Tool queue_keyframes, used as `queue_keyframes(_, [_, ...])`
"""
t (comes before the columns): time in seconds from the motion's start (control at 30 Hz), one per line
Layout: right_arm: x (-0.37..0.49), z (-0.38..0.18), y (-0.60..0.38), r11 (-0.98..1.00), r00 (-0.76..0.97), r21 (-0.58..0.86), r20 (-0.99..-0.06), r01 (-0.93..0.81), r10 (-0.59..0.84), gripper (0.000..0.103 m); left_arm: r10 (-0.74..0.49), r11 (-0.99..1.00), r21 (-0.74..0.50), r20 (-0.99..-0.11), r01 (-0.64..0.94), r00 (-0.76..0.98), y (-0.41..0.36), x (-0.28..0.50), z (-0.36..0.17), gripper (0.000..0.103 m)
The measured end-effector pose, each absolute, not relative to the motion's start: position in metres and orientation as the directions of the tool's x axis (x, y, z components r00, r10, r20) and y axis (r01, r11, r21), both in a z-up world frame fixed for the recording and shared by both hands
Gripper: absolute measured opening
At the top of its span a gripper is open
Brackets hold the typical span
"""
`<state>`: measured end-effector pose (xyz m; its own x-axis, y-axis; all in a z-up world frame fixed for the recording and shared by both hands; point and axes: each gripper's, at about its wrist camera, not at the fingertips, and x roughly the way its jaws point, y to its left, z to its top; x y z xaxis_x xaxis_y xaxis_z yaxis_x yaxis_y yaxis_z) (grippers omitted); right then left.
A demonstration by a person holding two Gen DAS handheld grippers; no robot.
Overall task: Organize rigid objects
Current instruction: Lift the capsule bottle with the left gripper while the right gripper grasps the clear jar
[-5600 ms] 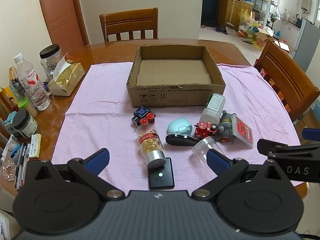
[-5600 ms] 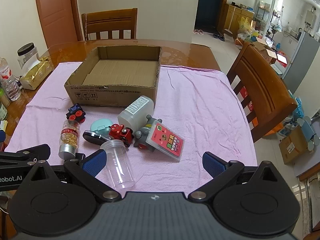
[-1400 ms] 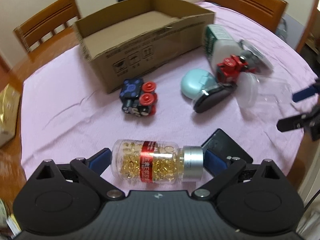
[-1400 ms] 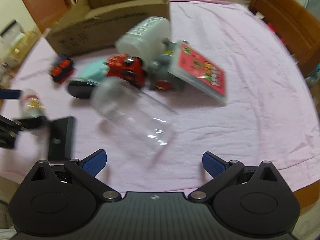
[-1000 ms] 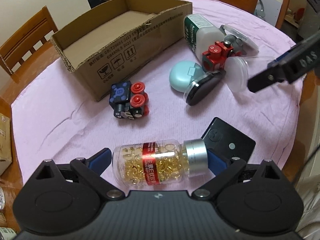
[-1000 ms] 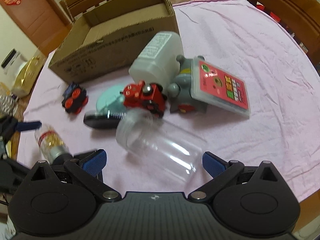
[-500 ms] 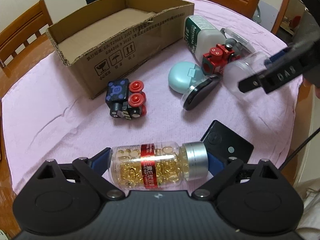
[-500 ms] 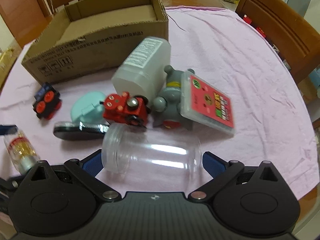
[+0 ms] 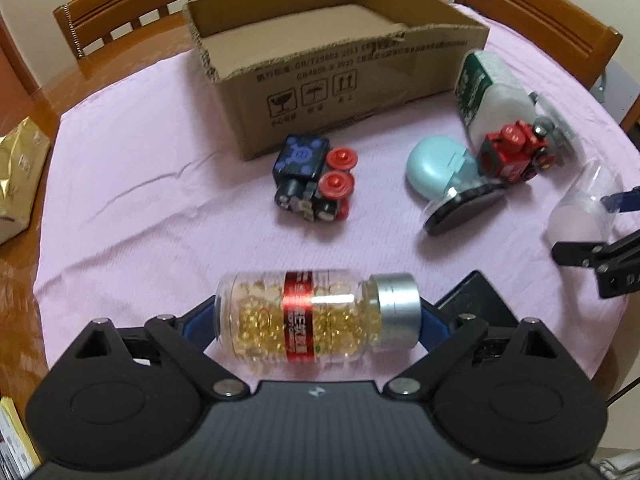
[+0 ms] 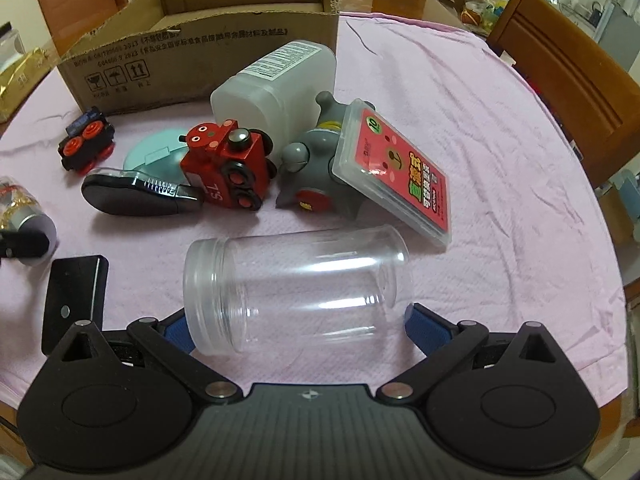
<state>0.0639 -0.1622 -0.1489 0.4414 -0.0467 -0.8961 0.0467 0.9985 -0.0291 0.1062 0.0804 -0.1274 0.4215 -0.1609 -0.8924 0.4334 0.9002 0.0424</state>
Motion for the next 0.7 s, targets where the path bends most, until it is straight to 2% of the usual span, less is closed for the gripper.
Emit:
queue_keyframes(0.47, [0.06, -0.149, -0.163, 0.998, 0.441, -0.029, -0.896, 0.05, -0.048, 0.103, -0.165, 0.928, 0.012, -0.883, 0.373, 0.44, 0.086, 0.104, -0.138, 0.097])
queue_keyframes(0.7, [0.065, -0.138, -0.146, 0.993, 0.444, -0.114, -0.889, 0.027, -0.114, 0.102, -0.186, 0.929, -0.011, -0.878, 0.369, 0.441, 0.086, 0.103, -0.133, 0.094])
